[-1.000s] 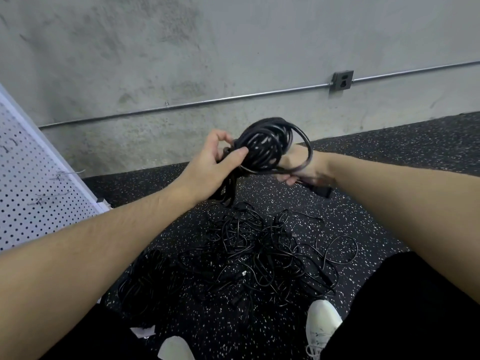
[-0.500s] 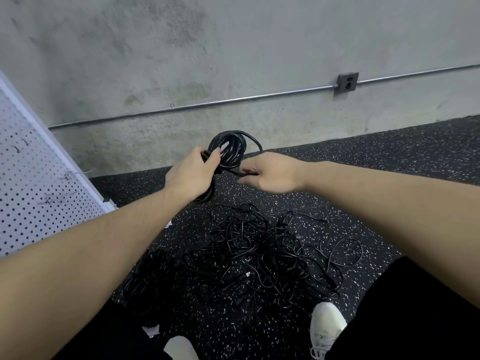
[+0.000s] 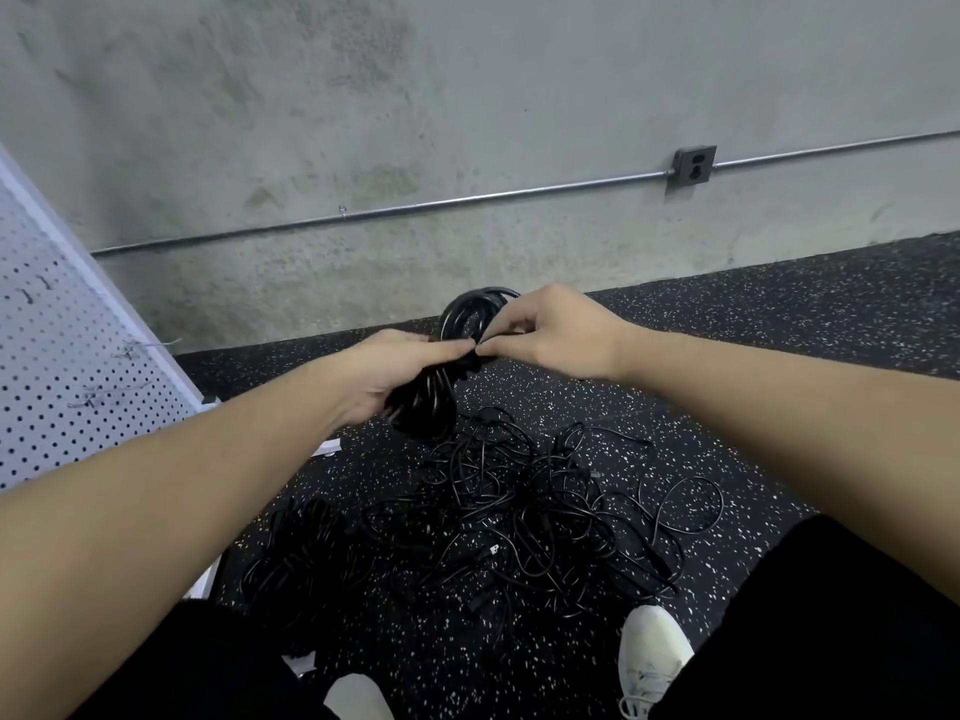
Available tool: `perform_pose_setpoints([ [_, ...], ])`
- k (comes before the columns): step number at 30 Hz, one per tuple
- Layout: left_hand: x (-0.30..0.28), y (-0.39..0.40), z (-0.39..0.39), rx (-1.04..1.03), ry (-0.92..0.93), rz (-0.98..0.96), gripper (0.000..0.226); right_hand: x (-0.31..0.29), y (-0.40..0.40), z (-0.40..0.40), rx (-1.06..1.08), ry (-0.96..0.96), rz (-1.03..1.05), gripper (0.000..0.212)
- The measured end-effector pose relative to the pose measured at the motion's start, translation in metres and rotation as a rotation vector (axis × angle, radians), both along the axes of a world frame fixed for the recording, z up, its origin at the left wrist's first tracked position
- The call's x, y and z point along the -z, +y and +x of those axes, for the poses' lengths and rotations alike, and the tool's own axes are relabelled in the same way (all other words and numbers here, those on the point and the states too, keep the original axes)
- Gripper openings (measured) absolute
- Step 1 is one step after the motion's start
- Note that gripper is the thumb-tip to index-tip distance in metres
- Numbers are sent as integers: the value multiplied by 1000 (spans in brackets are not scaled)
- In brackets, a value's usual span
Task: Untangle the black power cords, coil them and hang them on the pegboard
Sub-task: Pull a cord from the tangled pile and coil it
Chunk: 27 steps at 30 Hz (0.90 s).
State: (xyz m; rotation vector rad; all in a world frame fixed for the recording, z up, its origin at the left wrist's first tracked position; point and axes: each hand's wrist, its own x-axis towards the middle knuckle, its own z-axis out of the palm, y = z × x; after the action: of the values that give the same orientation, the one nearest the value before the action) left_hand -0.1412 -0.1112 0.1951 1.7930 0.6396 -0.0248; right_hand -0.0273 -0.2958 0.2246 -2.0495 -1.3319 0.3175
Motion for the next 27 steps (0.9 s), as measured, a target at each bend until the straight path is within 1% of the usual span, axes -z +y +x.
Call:
perform_pose_setpoints([
  [1, 1, -1, -1, 31, 32, -75, 51, 0, -1, -1, -17, 41, 17, 14],
  [3, 8, -3, 0, 57, 57, -147, 31, -2, -1, -5, -48, 102, 36, 9],
  [4, 9, -4, -1, 51, 43, -165, 22, -3, 0, -6, -51, 138, 54, 7],
  [5, 9, -3, -1, 33, 6, -187, 20, -3, 2, -4, -41, 186, 88, 6],
  [6, 8, -3, -2, 15, -42, -221, 26, -5, 2, -3, -18, 247, 137, 5],
  [8, 4, 0, -1, -10, -123, -271, 47, -8, 3, 1, 20, 367, 229, 4],
  [11, 3, 0, 2, -59, -182, -247, 54, -11, 2, 0, -22, 531, 213, 6],
  [12, 4, 0, 3, -69, -186, -244, 55, -12, 1, -2, -52, 607, 185, 13],
  [14, 7, 2, 4, -66, -196, -248, 58, -12, -1, -2, -118, 776, 160, 36],
  [15, 8, 3, 3, -67, -204, -245, 60, -12, -3, -2, -150, 837, 170, 42],
  [16, 8, 4, 3, -80, -213, -245, 58, -13, -5, -1, -180, 865, 180, 44],
  [19, 7, 7, 5, -148, -239, -266, 30, -15, -7, 4, -232, 839, 124, 40],
  [21, 6, 7, 5, -168, -246, -293, 29, -16, -8, 7, -294, 788, 52, 37],
  [23, 5, 3, 4, -163, -255, -300, 41, -17, -7, 7, -277, 715, 9, 40],
  [24, 4, 2, 3, -154, -259, -298, 49, -18, -6, 6, -236, 639, 8, 38],
  [26, 5, 0, 2, -144, -275, -286, 66, -19, -1, 4, -147, 447, 35, 28],
  [27, 6, -1, 1, -146, -279, -284, 73, -19, 2, 4, -107, 392, 59, 23],
])
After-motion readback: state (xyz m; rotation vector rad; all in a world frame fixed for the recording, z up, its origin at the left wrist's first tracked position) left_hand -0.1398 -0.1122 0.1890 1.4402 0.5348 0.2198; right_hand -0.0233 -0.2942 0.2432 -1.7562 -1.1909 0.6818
